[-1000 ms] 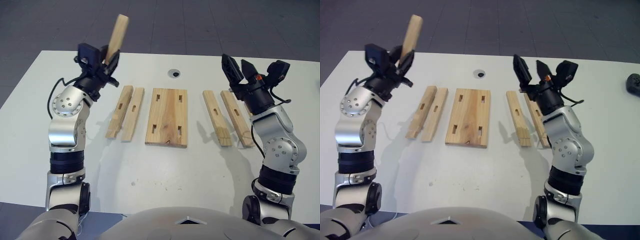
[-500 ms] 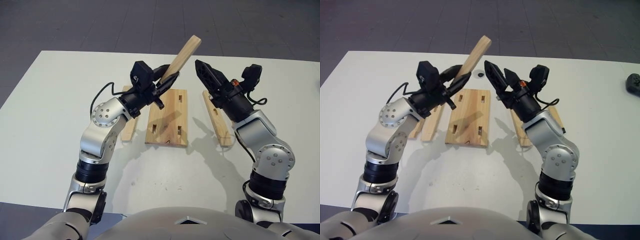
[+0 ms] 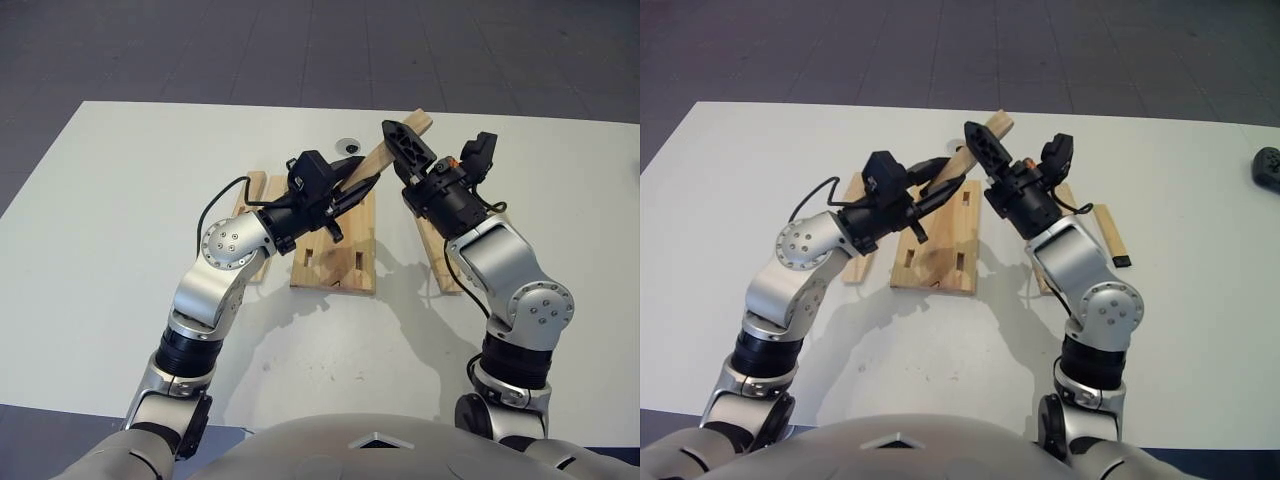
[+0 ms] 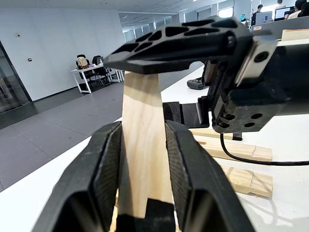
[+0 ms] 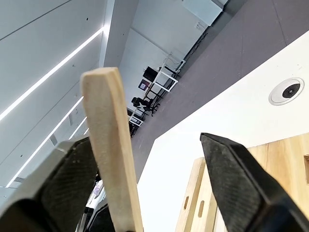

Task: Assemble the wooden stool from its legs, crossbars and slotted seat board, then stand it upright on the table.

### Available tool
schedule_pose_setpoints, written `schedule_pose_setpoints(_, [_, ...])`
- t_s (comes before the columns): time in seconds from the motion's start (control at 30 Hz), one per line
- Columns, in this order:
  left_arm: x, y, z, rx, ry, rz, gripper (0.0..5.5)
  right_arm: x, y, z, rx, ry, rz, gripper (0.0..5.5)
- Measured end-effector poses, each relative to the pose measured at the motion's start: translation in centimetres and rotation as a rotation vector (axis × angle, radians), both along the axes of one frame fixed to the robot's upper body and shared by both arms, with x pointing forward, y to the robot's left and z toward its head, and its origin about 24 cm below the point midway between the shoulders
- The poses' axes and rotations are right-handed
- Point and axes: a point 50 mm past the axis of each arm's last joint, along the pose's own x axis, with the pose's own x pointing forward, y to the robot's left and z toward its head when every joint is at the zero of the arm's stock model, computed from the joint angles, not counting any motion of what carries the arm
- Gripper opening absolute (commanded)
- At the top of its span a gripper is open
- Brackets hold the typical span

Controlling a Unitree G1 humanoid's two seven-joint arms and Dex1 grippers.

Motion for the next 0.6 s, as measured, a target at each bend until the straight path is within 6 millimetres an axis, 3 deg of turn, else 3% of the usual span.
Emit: schedule_pose_setpoints(0.6, [0.09, 0.11, -0.19, 0.036, -0.011, 0.019, 1.31, 0.01, 0.13, 0.63, -0.042, -0.090, 0.032, 0.44])
